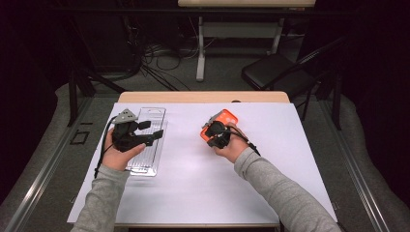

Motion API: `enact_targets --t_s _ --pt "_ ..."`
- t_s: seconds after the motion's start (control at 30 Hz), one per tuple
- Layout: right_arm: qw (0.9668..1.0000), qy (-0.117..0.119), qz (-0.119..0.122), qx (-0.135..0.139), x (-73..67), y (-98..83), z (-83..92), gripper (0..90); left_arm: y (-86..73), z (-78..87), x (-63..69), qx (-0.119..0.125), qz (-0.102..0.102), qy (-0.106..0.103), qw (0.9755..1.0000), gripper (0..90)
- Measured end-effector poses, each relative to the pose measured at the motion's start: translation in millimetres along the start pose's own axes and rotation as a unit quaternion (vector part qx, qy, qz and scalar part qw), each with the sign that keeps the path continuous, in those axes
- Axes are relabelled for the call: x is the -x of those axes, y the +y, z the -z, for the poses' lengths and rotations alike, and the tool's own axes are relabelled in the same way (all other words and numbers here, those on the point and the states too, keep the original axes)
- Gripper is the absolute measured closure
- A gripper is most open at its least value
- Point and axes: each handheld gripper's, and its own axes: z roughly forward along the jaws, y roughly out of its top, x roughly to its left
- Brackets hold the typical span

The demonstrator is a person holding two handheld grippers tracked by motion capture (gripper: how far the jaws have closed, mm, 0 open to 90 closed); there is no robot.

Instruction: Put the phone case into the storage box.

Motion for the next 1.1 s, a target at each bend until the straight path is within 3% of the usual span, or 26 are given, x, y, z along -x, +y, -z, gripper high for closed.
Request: enact_targets --t_s 0.2,0.27,0.33,0.4,0.53,0.63,0.77,0.97,1.1 --pt "0.9985 -0.009 0.045 0.029 -6.6 -8.0 8.7 90.0 1.6 -2.7 5.7 0.001 0.002 -0.022 0.9998 35.5" --pt "0.9964 -0.012 0.076 0.038 -10.8 -10.7 11.6 90.0 2.7 -3.1 7.9 0.0 0.003 -0.033 0.9994 37.2" --pt "0.9958 -0.015 0.08 0.04 -12.9 -11.6 12.8 90.0 3.2 -3.7 10.1 0.003 0.009 -0.043 0.999 37.3" --pt "0.9926 -0.022 0.109 0.048 -18.9 -12.7 15.5 89.9 3.7 -4.2 11.6 0.001 0.01 -0.046 0.9989 37.3" --pt "0.9892 -0.026 0.133 0.055 -25.5 -13.3 18.6 89.9 4.0 -5.2 14.0 0.005 0.012 -0.054 0.9984 37.3" --pt "0.9857 -0.035 0.152 0.063 -33.1 -13.7 21.6 89.9 4.2 -6.2 15.1 -0.004 0.034 -0.067 0.9972 37.3" --pt "0.978 -0.05 0.19 0.07 -42.3 -14.4 24.7 89.9 3.3 -8.6 16.3 -0.01 0.053 -0.077 0.9956 37.3" --pt "0.9686 -0.064 0.229 0.073 -52.9 -16.9 26.3 89.8 1.3 -12.5 17.9 -0.011 0.07 -0.084 0.9939 37.3" --pt "0.965 -0.068 0.241 0.077 -58.4 -18.2 26.7 89.8 0.7 -15.0 19.1 -0.01 0.079 -0.095 0.9923 37.3"
